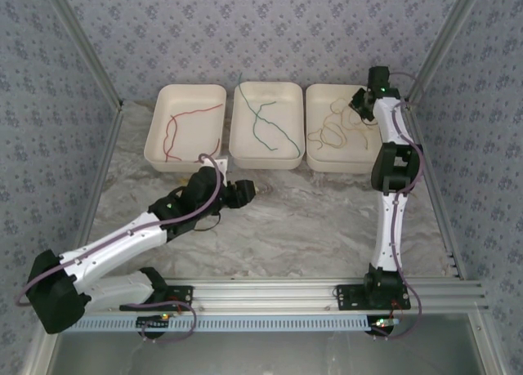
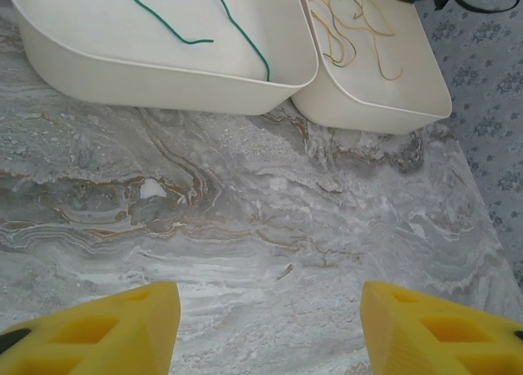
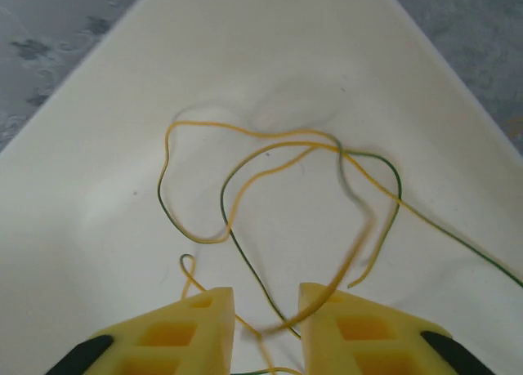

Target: Untangle the cables

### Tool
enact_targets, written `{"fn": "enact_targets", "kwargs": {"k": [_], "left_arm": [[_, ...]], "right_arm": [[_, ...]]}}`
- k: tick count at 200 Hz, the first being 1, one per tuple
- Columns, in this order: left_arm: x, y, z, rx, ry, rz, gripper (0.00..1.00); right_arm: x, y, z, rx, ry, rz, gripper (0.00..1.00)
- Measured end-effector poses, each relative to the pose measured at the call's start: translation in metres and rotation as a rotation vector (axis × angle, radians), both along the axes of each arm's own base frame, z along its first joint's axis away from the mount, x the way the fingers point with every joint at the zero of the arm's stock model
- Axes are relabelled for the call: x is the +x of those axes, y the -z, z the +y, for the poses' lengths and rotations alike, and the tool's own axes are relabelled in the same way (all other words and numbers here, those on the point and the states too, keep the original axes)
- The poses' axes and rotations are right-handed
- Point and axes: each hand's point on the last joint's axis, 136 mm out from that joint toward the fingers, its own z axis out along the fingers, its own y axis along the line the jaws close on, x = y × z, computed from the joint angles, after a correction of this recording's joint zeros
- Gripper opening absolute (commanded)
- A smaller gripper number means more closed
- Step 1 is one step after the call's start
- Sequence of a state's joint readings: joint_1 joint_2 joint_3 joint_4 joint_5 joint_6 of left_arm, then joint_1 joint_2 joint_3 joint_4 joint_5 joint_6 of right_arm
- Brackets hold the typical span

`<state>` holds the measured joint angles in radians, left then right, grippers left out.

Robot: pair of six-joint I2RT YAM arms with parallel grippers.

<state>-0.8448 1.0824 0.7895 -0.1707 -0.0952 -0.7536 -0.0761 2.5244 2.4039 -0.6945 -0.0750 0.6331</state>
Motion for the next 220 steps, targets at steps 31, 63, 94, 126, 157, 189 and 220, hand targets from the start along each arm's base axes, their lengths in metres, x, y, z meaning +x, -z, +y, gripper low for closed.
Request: {"fn": "enact_targets", "kwargs": {"k": [31,63,94,126,157,189,220], "left_arm": [[-0.005,-0.006,0.012,0.002,-0.024,-0.005,0.63],[-0.009,-0.010,0.026,0.014,-0.067,-0.006,0.64],[-0.012,-0.005,0.048,0.053,-0.135,0.018,0.65],[-0.011,0.004,0.088,0.088,-0.258,0.077,0.68],[-0.009,0.010,0.138,0.095,-0.414,0.137,0.64],[-0.015,0.055,0.172,0.125,-0.508,0.257,0.65],[-0.028,0.108,0.187,0.151,-0.544,0.400,0.70]], "right_arm": [[-0.008,0.010,-0.002,-0.004,0.013,0.042,0.46],[-0.025,0.009,-0.001,-0.032,0.014,0.076,0.53],[-0.033,-0.041,0.007,-0.059,0.003,0.006,0.60],[-0.048,-0.141,0.013,-0.077,0.006,-0.170,0.60],[-0.101,-0.228,0.020,-0.105,0.004,-0.351,0.58],[-0.181,-0.270,0.072,-0.116,-0.110,-0.512,0.57],[-0.263,-0.241,0.177,-0.053,-0.396,-0.576,0.58]]}}
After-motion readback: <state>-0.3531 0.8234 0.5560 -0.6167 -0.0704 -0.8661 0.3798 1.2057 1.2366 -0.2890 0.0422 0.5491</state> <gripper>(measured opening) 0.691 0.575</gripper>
